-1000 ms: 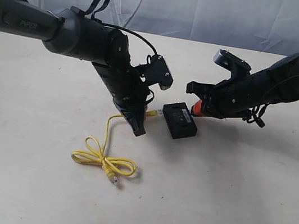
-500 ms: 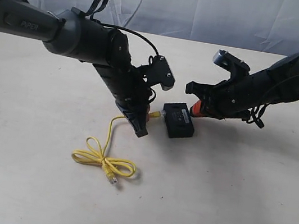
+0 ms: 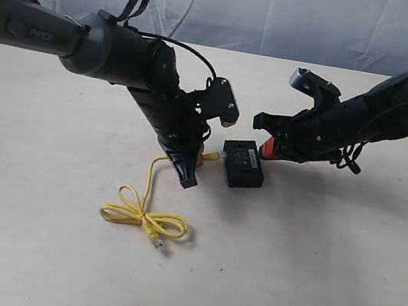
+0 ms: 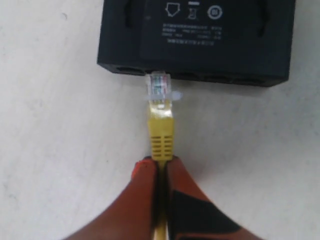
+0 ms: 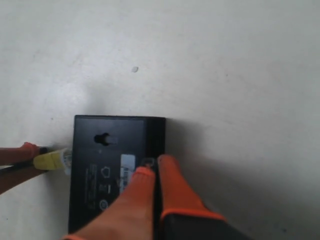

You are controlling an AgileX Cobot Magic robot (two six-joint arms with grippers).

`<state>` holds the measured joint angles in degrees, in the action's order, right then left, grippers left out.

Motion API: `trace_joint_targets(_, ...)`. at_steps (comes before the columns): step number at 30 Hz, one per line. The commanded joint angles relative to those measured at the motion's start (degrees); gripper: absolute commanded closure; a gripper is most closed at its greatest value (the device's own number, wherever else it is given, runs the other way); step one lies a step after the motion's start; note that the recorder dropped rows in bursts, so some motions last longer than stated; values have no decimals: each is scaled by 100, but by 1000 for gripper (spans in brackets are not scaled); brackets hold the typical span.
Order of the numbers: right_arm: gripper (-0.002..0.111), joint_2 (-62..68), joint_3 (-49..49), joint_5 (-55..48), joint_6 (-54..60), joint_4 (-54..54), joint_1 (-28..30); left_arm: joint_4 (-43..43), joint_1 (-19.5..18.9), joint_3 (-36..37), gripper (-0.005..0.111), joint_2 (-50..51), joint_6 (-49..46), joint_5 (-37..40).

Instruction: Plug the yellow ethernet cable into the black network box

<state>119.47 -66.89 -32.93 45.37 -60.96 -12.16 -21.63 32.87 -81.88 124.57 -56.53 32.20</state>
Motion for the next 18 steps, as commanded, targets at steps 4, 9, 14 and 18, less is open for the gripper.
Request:
trace_joint_targets(4,108,-21,-22,54,50,-84,2,-110,34,10,107,32,-262,169)
trace_joint_targets(9,108,-21,-22,-108,50,-100,2,-440,34,10,107,32,-554,169)
trace_joint_targets(14,108,-21,-22,-279,50,-149,2,-491,34,10,107,32,-541,169)
trace_joint_targets(18,108,-21,-22,-425,50,-302,2,-491,34,10,107,32,-499,180)
